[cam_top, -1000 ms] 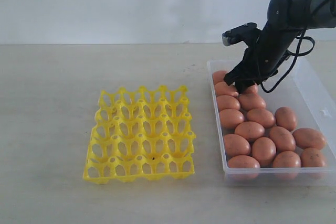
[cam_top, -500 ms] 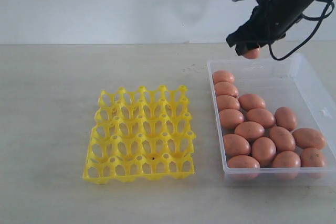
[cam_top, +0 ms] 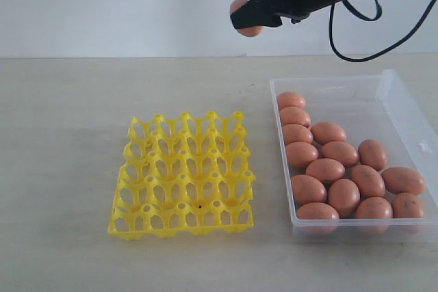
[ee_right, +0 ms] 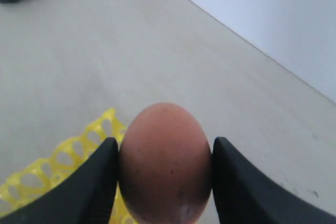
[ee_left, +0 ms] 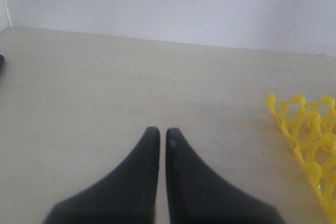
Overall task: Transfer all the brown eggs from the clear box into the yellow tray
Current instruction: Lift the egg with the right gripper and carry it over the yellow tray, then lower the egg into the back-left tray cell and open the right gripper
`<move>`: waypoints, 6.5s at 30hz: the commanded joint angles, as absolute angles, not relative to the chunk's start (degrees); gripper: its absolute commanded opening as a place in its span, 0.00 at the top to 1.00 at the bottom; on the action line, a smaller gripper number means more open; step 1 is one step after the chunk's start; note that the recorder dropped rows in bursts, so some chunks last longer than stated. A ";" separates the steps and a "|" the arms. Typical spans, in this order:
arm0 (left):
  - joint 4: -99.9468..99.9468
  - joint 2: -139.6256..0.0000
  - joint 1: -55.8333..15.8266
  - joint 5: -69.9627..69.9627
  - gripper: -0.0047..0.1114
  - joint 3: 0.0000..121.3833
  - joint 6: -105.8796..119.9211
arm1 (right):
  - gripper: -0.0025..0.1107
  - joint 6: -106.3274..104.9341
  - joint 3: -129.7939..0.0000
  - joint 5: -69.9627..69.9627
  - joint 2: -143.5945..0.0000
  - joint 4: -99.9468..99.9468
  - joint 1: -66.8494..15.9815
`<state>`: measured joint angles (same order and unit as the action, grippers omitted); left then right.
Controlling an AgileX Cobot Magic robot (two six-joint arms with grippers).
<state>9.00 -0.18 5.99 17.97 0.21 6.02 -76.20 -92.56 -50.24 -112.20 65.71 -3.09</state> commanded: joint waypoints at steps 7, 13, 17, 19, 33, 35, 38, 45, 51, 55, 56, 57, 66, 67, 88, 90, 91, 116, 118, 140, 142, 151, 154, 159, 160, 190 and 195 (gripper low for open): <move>9.03 0.00 6.14 17.36 0.92 0.00 6.25 | 0.82 -94.10 -92.61 -50.59 -116.17 79.17 -9.55; 9.03 0.00 6.14 17.36 0.92 0.00 6.25 | 0.92 -97.77 -92.61 -47.99 -119.13 88.34 -12.71; 9.03 0.00 6.14 17.36 0.92 0.00 6.25 | 0.95 -99.23 -92.61 -50.88 -119.53 94.26 -13.25; 9.03 0.00 6.14 17.36 0.92 0.00 6.25 | 0.94 -99.23 -92.61 -54.17 -119.53 97.07 -13.25; 9.03 0.00 6.14 17.61 0.92 0.00 6.25 | 0.94 -97.03 -92.61 -65.06 -119.53 78.09 -13.35; 9.03 0.00 6.14 17.61 0.92 0.00 6.25 | 0.94 -94.58 -92.61 -55.24 -119.53 71.27 -13.35; 9.03 0.00 6.14 17.61 0.92 0.00 6.25 | 0.94 -92.79 -92.61 -40.28 -119.53 70.09 -13.35; 9.03 0.00 6.14 17.61 0.92 0.00 6.25 | 0.94 -94.91 -92.61 -10.50 -119.53 79.56 -13.35; 9.03 0.00 6.14 17.61 0.92 0.00 6.25 | 0.94 -111.23 -93.32 -10.48 -119.18 79.56 -13.35; 9.03 0.00 6.14 17.25 0.92 0.00 6.25 | 0.94 -116.80 -95.21 -10.72 -119.18 79.40 -13.35; 9.03 0.00 6.14 17.11 0.92 0.00 6.25 | 0.94 -118.80 -95.94 -10.72 -119.18 79.15 -13.35; 9.03 0.00 6.14 17.11 0.92 0.00 6.25 | 0.94 -121.63 -96.29 -10.88 -119.18 79.15 -13.35; 9.03 0.00 6.14 17.11 0.92 0.00 6.25 | 0.94 -121.68 -97.09 -12.18 -119.18 51.50 -13.89; 9.03 0.00 6.14 17.11 0.92 0.00 6.25 | 0.94 -121.68 -97.09 -10.94 -119.18 46.77 -14.37; 9.03 0.00 6.14 17.11 0.92 0.00 6.25 | 0.94 -61.57 -97.09 9.68 -119.10 54.98 -19.99; 9.03 0.00 6.14 17.11 0.92 0.00 6.25 | 0.94 -53.04 -97.09 7.08 -119.05 54.98 -19.99; 9.03 0.00 6.14 17.11 0.92 0.00 6.25 | 0.94 -49.64 -97.09 6.01 -118.94 54.98 -19.99; 9.03 0.00 6.14 17.49 0.92 0.00 6.25 | 0.98 -91.81 -97.09 -49.76 -112.15 55.89 -19.99; 9.03 0.00 6.14 17.49 0.92 0.00 6.25 | 0.98 -91.94 -97.09 -54.35 -112.15 50.15 -19.99; 9.03 0.00 6.14 17.36 0.92 0.00 6.25 | 0.98 -5.98 -97.09 -5.88 -113.80 -22.77 -19.99; 9.03 0.00 6.14 17.36 0.92 0.00 6.25 | 0.98 -2.18 -97.09 -1.50 -114.26 -22.64 -19.99; 9.03 0.00 6.14 17.36 0.92 0.00 6.25 | 0.98 14.34 -89.34 19.32 -114.76 -23.42 -19.99; 9.03 0.00 6.14 17.36 0.92 0.00 6.25 | 0.98 19.08 -81.19 31.61 -113.27 -29.43 -19.85; 9.03 0.00 6.14 17.36 0.92 0.00 6.25 | 0.98 27.06 -70.75 49.22 -112.54 -38.30 -19.85; 9.03 0.00 6.14 17.36 0.92 0.00 6.25 | 0.98 29.35 -69.45 51.15 -112.65 -39.55 -19.96; 9.03 0.00 6.14 17.60 0.92 0.00 6.25 | 0.98 24.87 -80.29 55.02 -136.50 -27.25 -28.53; 9.03 0.00 6.14 17.60 0.92 0.00 6.25 | 0.98 24.87 -80.88 47.70 -136.59 -27.49 -28.53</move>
<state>9.00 -0.18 5.99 17.85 0.21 6.02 25.57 -80.46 50.65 -136.61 -27.80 -28.51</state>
